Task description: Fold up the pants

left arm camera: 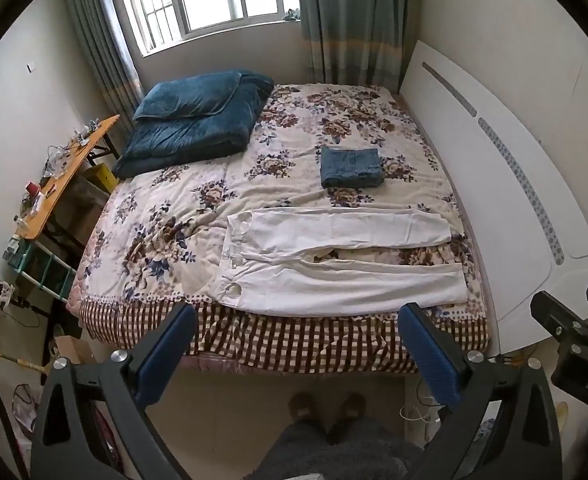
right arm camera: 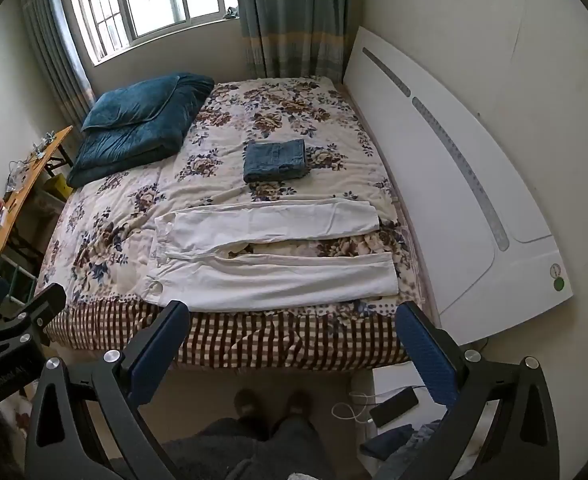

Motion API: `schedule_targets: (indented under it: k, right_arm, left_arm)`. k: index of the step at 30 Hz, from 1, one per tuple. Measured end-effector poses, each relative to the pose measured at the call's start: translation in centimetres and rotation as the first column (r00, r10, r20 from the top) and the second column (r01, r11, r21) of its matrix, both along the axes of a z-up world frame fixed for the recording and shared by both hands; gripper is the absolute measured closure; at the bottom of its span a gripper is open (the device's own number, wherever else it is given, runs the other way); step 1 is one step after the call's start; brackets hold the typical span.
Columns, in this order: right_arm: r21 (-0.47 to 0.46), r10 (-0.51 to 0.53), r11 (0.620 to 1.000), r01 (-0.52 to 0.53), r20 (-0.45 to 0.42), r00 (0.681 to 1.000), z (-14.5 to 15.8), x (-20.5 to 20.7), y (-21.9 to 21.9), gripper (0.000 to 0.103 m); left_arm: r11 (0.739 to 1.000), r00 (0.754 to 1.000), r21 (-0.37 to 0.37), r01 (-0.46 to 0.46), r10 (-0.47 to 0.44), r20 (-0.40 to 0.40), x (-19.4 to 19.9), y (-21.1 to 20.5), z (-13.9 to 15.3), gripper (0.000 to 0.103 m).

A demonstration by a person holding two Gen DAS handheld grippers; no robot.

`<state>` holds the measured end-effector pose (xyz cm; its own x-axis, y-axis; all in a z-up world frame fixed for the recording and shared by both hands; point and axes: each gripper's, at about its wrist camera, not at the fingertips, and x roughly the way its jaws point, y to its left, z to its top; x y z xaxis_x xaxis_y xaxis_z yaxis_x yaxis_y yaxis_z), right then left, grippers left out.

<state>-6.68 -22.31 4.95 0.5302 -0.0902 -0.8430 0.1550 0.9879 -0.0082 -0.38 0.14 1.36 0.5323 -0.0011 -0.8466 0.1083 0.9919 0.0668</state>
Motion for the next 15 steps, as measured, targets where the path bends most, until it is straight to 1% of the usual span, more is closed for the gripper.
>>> schedule_targets:
  k: [7, 9, 10, 15]
  right_arm:
    - [-0.001, 0.008, 1.000, -0.008, 0.009, 1.000, 0.0, -0.3, -0.1, 0.000]
    - [0.004, 0.011, 1.000, -0.011, 0.014, 1.000, 0.8, -1.0, -0.8, 0.000]
    - [0.006, 0.013, 1.000, -0.013, 0.011, 1.000, 0.9, -0.7, -1.0, 0.000]
    - [0.004, 0.012, 1.000, -0.012, 0.013, 1.000, 0.8, -0.9, -0.9, 0.000]
  left_arm:
    - [1.000, 1.000, 0.006, 0.008, -0.008, -0.001, 0.9, -0.1, 0.6, 0.000]
    - [1.000, 1.000, 0.005, 0.005, -0.005, 0.003, 0.7, -0.3, 0.4, 0.000]
    - [1.000, 1.000, -0.003, -0.004, 0.004, 0.012, 0.4, -0.5, 1.8, 0.000]
    - [1.000, 1.000, -0.002, -0.005, 0.005, 0.012, 1.4, -0.5, 2.6, 0.000]
